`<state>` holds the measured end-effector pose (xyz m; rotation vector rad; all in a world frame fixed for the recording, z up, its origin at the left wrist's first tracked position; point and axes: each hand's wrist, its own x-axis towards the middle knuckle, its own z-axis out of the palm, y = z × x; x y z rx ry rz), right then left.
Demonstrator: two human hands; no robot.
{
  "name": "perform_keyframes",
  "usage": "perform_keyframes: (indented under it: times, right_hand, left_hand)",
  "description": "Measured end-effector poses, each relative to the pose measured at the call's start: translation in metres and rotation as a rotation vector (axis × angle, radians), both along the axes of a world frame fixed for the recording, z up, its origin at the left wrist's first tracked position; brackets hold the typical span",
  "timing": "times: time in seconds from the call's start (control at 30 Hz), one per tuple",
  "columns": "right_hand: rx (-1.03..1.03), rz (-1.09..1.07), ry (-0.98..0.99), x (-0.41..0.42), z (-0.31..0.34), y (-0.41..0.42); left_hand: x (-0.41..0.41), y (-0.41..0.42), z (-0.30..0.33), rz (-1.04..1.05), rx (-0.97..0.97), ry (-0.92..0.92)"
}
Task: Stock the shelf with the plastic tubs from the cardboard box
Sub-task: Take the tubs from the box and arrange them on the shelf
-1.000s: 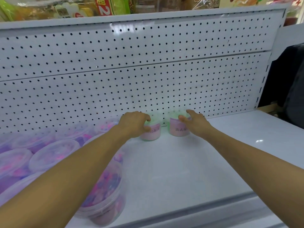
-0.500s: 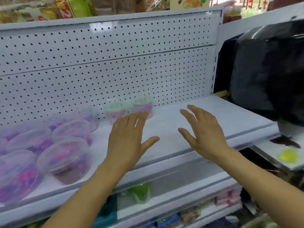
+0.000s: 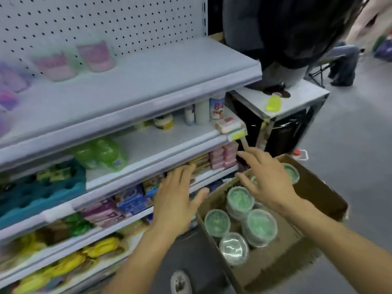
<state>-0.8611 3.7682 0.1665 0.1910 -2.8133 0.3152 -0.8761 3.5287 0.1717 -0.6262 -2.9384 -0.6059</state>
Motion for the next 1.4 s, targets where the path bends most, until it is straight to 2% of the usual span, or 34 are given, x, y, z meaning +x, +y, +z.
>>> perform_keyframes:
  times: [0.23, 0.4, 0.53, 0.73, 0.83, 1.0, 1.23, 1.4]
  right_hand:
    - [-0.282, -0.268, -0.298, 0.051, -0.111, 0.052]
    - [-0.381, -0.478, -0.639, 0.056, -0.204, 0.083]
    - [-0.438, -0.605, -0.853, 0.046, -0.259, 0.098]
    - [-0.61, -0.681, -0.913, 0.039, -0.304, 0.114]
    - [-0.754, -0.708, -0.856, 0.036, -0.306, 0.115]
    - [-0.839, -0.726, -0.818, 0.037, -0.294, 0.113]
    - [-0.978, -0.805, -0.832, 0.04, -0.233, 0.111]
    - [-1.064, -0.785, -0.721, 0.031, -0.164, 0.106]
  left_hand:
    - [0.018, 0.05, -0.109, 0.067, 0.165, -0.475]
    - [-0.008, 0.094, -0.189, 0.213, 0.281, -0.822]
    - [-0.044, 0.128, -0.251, 0.337, 0.313, -0.976]
    - [-0.085, 0.16, -0.33, 0.498, 0.418, -1.121]
    - [-0.088, 0.171, -0.324, 0.549, 0.448, -1.109]
    - [-0.087, 0.176, -0.306, 0.615, 0.548, -1.198]
    - [-0.065, 0.148, -0.246, 0.685, 0.71, -1.203]
    - [-0.039, 0.114, -0.179, 0.75, 0.917, -1.025]
